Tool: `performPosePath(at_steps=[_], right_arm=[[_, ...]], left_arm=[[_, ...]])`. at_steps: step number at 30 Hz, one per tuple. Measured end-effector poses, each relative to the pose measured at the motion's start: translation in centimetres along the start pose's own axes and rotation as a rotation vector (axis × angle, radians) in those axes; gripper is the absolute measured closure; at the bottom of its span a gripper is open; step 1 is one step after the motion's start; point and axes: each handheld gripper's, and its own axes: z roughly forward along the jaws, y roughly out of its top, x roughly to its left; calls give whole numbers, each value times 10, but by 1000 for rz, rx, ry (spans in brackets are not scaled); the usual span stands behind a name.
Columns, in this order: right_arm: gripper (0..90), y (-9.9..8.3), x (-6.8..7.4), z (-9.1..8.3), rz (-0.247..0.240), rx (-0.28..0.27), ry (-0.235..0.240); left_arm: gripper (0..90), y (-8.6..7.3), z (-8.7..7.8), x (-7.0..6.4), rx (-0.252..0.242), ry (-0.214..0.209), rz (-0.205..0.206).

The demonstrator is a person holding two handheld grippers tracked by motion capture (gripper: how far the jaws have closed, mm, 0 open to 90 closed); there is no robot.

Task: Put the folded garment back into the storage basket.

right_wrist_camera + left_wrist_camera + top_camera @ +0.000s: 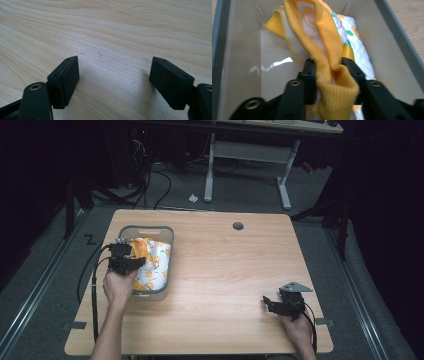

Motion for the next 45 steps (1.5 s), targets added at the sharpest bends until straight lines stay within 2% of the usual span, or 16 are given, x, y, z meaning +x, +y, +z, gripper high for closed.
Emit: performPosePath(at_steps=[4,7,13,23,28,35,38,45], right_arm=[[242,0,0,0,0,0,0],[242,0,0,0,-1,0,0],[242,0,0,0,-1,0,0],[242,0,0,0,-2,0,0],[242,0,0,0,-2,0,0],[242,0,0,0,-2,0,0],[242,0,0,0,-2,0,0],[242,0,0,0,-2,0,0]], left_arm=[[464,-1,-5,1,-26,35,4],[437,-1,-14,1,-76,44,5],[406,-2,-32,-5,-160,-4,28],[380,-4,-51,-38,-250,-89,89],[375,-6,-54,-53,-259,-128,114],[366,-8,-56,-71,-268,-144,156],[363,-9,-56,-76,-264,-140,175],[361,-12,-56,-83,-273,-158,183]])
